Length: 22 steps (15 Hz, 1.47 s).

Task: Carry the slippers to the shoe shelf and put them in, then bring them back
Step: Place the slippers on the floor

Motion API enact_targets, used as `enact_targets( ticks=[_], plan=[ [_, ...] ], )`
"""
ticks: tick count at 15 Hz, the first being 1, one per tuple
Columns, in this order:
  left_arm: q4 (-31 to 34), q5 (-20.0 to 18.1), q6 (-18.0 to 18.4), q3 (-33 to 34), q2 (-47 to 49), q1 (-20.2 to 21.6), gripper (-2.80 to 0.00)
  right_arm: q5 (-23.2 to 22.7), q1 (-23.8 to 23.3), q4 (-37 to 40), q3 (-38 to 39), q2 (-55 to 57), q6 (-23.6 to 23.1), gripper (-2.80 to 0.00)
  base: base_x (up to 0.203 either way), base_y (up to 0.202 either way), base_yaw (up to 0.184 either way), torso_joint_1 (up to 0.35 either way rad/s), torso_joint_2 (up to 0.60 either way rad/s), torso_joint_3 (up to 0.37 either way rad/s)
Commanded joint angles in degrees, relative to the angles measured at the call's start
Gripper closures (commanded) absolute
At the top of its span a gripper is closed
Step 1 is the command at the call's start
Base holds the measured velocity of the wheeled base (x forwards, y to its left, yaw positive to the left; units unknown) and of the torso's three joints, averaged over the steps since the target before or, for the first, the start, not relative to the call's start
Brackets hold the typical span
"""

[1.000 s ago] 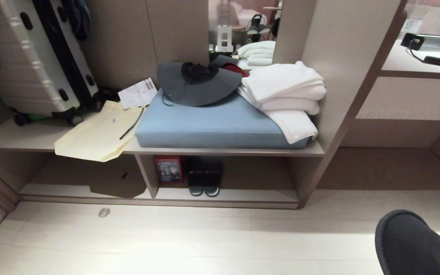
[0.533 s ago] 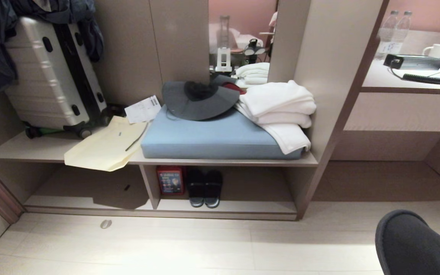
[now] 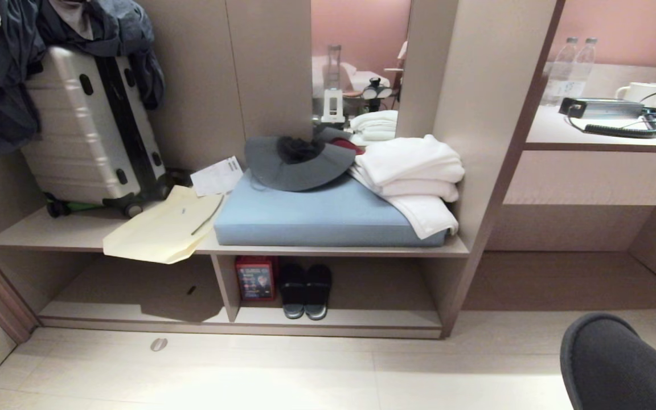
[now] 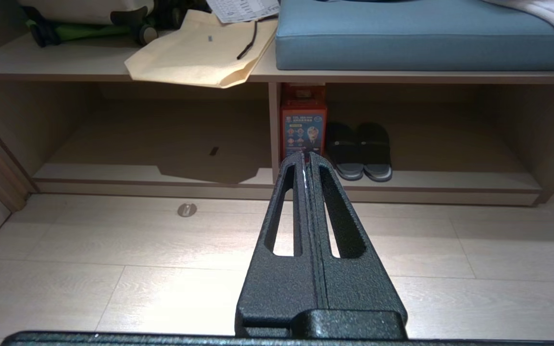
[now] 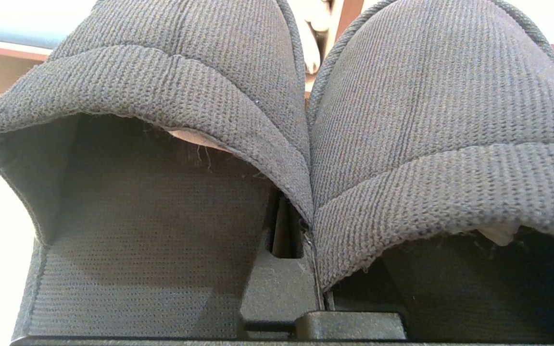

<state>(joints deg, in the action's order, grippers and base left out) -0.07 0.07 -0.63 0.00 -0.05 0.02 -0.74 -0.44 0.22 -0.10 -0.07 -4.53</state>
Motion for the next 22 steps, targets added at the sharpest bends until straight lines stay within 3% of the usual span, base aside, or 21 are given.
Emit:
enact_targets(
  ticks=[1, 22],
  plan=[
    [-0.02, 0.01, -0.15, 0.09, -0.01, 0.03, 0.0, -0.05, 0.0, 0.04, 0.01, 0.07, -0.04, 0.0, 0.0, 0.0, 0.0, 0.0, 0.0, 0.0],
    [-0.02, 0.01, -0.19, 0.09, 0.05, 0.06, 0.0, -0.05, 0.0, 0.04, 0.01, 0.07, -0.21, 0.0, -0.182, 0.0, 0.001, 0.003, 0.0, 0.003]
  ],
)
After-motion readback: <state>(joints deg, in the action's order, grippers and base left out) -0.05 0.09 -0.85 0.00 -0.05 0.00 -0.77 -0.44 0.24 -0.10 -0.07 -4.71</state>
